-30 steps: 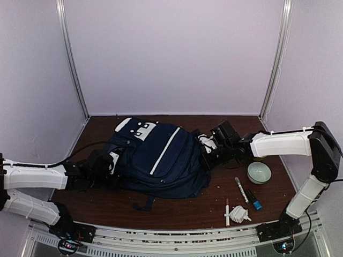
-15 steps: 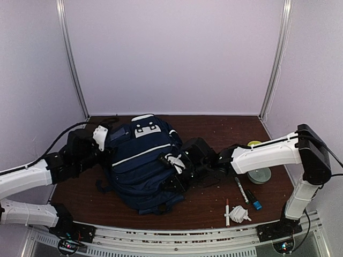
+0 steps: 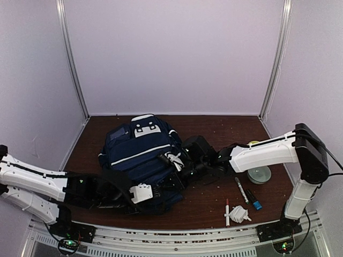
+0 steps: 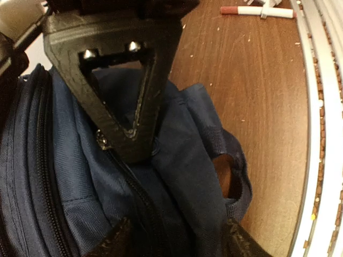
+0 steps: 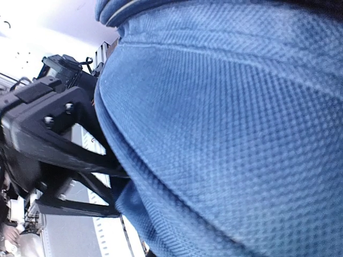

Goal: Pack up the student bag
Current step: Rotate the student bag to the center of the board, then hold the student bag at the center of the board, then zip the student bag into the largest pocket of the bag.

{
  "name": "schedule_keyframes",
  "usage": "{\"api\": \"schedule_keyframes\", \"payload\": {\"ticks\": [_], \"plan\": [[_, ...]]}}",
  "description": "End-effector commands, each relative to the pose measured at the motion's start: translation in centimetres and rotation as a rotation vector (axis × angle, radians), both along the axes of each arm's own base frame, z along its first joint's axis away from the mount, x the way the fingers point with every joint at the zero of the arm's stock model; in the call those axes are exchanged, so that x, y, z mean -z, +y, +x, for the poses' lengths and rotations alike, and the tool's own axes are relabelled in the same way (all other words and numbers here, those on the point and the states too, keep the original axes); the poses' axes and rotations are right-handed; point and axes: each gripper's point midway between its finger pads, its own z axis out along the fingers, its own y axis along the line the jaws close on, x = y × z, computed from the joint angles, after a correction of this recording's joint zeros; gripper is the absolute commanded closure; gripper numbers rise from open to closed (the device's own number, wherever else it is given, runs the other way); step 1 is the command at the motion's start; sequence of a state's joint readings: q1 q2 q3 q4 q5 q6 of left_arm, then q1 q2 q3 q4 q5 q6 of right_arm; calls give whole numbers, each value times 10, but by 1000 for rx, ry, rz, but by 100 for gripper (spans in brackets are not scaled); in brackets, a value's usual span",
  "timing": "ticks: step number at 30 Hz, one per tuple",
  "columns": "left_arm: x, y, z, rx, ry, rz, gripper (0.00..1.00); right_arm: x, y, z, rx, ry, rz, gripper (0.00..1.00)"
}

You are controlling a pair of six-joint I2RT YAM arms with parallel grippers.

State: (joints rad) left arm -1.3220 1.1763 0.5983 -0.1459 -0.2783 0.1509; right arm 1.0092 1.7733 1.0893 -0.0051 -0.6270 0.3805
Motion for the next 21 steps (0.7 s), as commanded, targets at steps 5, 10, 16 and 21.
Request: {"api": "schedule_keyframes", "payload": {"ticks": [5,10,16,21], "plan": [[16,-4,41,-179,-123,175,62,-7,-2,16,74,8,42,100],[15,0,40,-219,-89,178,100,-5,-22,29,123,14,11,100],[-10,12,31,-210,-64,45,100,12,-94,75,307,-16,-130,100],[-13,13,15,-144,0,-9,100,22,-168,124,512,-33,-247,100]]}}
